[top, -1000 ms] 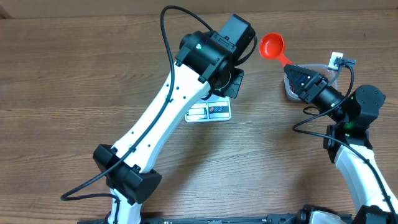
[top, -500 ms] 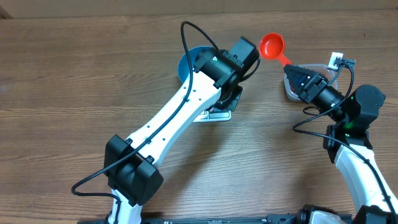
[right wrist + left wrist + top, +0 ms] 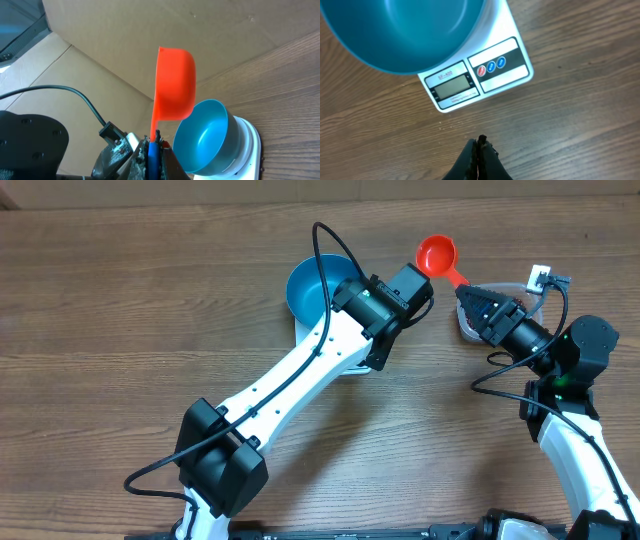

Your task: Scoop item into bowl and weigh 150g on scale

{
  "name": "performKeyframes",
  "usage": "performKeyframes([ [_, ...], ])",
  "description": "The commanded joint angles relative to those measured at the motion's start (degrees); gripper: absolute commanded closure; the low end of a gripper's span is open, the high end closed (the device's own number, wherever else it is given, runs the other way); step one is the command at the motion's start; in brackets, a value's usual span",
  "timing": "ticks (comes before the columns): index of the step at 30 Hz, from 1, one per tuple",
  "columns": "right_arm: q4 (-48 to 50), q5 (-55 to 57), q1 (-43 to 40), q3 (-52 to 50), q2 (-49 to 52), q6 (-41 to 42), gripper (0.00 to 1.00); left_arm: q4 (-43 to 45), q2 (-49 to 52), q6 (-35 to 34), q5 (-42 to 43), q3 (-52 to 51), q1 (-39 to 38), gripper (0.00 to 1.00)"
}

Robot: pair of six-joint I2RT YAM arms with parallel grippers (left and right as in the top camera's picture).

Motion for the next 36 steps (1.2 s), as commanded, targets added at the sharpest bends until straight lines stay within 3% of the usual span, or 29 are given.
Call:
performKeyframes([
  [1,0.17,-0.31,-0.39,1.01,-0.46,-0.98,0.96,0.07,-0.96,-2.73,-4.11,-0.22,-0.9,0.96],
  [23,-3.48,-0.35,-3.54,1.01,-0.46,-2.91,0.96,-0.7,-2.71,-2.67,-5.77,-0.87,-3.63,0.95],
  [28,-3.48,-0.35,-3.54,1.01,-0.46,-3.3,0.96,2.93,-10.91,-2.6,-7.63,-8.72,-5.9,0.95],
  [36,-3.67,-0.37,-3.54,1.01,-0.46,-3.26,0.96,20.94,-23.63,1.9,-1.07,-22.8,-3.17,0.96],
])
